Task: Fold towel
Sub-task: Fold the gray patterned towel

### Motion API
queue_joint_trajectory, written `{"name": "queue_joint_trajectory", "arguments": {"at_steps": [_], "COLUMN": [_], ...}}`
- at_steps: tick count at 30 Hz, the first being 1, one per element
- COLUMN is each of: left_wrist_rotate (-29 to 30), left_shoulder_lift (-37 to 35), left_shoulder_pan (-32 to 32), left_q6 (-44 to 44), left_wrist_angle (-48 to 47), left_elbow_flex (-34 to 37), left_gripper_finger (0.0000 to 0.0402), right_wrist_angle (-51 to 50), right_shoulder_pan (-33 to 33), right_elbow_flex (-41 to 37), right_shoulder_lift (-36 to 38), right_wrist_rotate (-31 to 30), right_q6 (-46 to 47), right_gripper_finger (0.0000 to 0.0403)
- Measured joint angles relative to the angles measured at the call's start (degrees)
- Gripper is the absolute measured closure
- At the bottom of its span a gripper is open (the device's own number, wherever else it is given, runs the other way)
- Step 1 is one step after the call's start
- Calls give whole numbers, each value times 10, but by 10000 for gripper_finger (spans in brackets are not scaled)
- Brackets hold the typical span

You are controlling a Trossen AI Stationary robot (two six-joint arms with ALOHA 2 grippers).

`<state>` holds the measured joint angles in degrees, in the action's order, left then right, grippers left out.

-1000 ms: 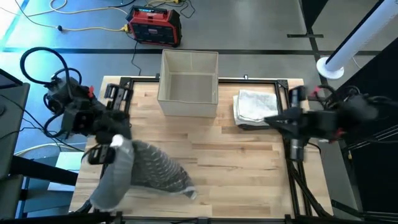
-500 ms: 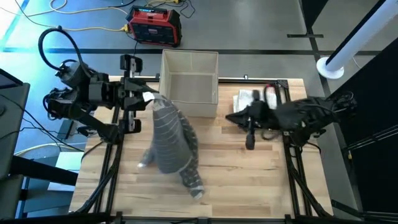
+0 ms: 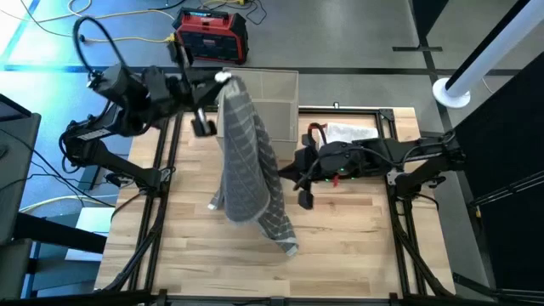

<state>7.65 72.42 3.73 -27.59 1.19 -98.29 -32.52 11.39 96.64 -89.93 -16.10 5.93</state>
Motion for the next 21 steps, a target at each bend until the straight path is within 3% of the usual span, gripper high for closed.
{"name": "queue_joint_trajectory", "arguments": {"at_steps": [5, 12, 15, 21], "left_wrist_rotate": [-47, -270, -291, -290], "left_shoulder_lift": [4, -9, -18, -19], "left_shoulder_pan": [38, 38, 39, 39], "left_q6": [72, 149, 184, 185], "left_wrist_angle": [-9, -38, -65, -138], "left_elbow_flex": [0, 0, 0, 0], "left_gripper_finger": [401, 401, 401, 401], "right_wrist_angle": [52, -53, -78, -20], "right_shoulder_pan": [-41, -105, -115, -118], "right_elbow_flex": [0, 0, 0, 0], "right_shoulder_lift": [-48, -116, -133, -155], "right_wrist_rotate": [-9, -45, -47, 21], "right_q6": [-15, 30, 29, 17], "right_gripper_finger": [402, 403, 403, 395]}}
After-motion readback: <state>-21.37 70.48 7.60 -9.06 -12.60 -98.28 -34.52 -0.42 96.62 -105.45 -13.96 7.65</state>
